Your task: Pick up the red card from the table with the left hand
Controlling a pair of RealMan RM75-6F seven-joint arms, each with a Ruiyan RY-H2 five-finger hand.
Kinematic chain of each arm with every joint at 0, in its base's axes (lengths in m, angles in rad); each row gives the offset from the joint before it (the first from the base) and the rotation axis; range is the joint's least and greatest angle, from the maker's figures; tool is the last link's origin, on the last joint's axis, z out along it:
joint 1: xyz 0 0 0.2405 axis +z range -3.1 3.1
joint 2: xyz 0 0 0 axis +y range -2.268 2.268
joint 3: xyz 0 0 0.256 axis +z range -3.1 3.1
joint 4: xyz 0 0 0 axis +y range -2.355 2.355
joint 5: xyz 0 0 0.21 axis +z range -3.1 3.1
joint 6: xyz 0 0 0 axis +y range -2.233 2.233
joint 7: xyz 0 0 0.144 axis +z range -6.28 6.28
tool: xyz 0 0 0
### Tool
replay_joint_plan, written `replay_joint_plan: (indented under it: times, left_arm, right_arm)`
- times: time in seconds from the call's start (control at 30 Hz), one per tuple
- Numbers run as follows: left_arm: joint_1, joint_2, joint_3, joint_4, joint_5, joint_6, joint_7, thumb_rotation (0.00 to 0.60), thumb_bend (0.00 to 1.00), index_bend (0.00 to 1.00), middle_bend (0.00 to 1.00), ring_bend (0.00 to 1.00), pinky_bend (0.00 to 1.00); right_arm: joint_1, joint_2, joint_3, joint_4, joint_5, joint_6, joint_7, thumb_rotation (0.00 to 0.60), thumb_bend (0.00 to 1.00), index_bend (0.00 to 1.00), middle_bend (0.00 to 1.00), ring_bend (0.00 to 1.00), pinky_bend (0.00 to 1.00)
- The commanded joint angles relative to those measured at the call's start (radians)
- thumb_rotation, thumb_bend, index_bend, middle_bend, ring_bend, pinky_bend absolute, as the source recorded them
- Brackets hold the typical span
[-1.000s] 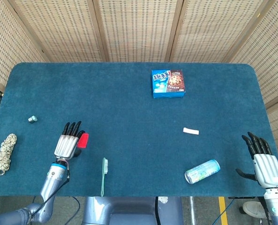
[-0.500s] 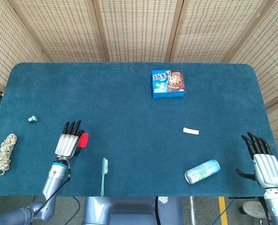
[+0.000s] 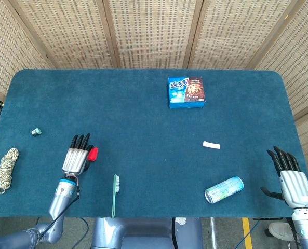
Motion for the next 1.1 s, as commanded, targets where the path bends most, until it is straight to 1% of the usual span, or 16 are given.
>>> replay_joint_plan:
  times: [0.03, 0.47, 0.63, 1.1]
  left_arm:
    - [-0.001, -0.001, -0.001, 0.000, -0.001, -0.004, -0.002, 0.600, 0.46, 0.36, 0.00, 0.00, 0.00]
    - [0.002, 0.009, 0.004, -0.024, 0.016, -0.001, -0.027, 0.600, 0.46, 0.48, 0.00, 0.00, 0.00]
    - [0.003, 0.007, 0.006, -0.020, 0.014, -0.005, -0.025, 0.600, 0.49, 0.51, 0.00, 0.00, 0.00]
    - [-0.003, -0.001, -0.004, -0.003, 0.002, -0.015, -0.011, 0.600, 0.49, 0.55, 0.00, 0.00, 0.00]
  right_arm:
    - [0.000, 0.000, 0.000, 0.000, 0.000, 0.000, 0.000, 0.600, 0.00, 0.00, 0.00, 0.00, 0.00]
    - [-0.001, 0.001, -0.001, -0.001, 0.000, 0.001, 0.000, 0.600, 0.00, 0.00, 0.00, 0.00, 0.00]
    - [-0.001, 0.002, 0.000, -0.002, -0.001, 0.002, 0.002, 0.600, 0.00, 0.00, 0.00, 0.00, 0.00]
    - [-0.001, 0.002, 0.000, -0.001, 0.000, 0.001, 0.002, 0.600, 0.00, 0.00, 0.00, 0.00, 0.00]
